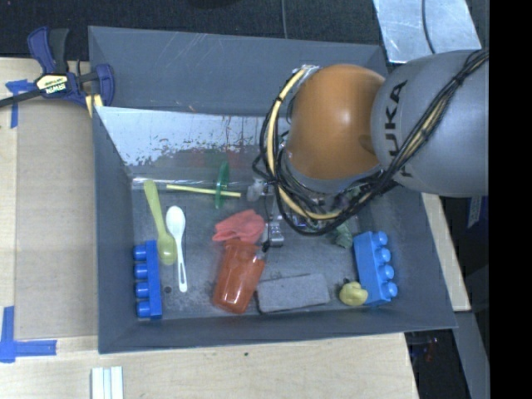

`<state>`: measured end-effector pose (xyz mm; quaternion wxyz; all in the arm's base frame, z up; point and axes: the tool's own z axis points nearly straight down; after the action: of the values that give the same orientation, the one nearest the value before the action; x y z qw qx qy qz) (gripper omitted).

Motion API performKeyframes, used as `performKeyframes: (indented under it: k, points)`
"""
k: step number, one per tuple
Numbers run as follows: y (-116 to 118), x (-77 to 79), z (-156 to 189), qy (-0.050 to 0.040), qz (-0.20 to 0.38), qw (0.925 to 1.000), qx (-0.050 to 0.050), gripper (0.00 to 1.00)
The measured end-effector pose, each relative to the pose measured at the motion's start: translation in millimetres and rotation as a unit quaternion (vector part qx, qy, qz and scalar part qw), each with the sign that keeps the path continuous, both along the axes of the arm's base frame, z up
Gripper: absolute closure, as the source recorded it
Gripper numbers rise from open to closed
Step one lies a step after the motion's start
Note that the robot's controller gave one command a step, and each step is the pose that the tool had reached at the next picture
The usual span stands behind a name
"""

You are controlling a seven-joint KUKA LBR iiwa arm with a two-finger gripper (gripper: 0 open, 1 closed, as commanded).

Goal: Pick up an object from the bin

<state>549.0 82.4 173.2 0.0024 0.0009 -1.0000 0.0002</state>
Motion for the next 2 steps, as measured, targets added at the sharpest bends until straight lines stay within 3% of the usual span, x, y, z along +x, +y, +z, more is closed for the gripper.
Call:
performKeyframes:
  k: [1, 2]
  points:
    - [0, 1.9, 4, -0.0040, -0.001, 1.0000, 0.001, 0.00]
    - [-10, 13.0, -60, -0.0063, 0.049, 0.9988, 0.001, 0.00]
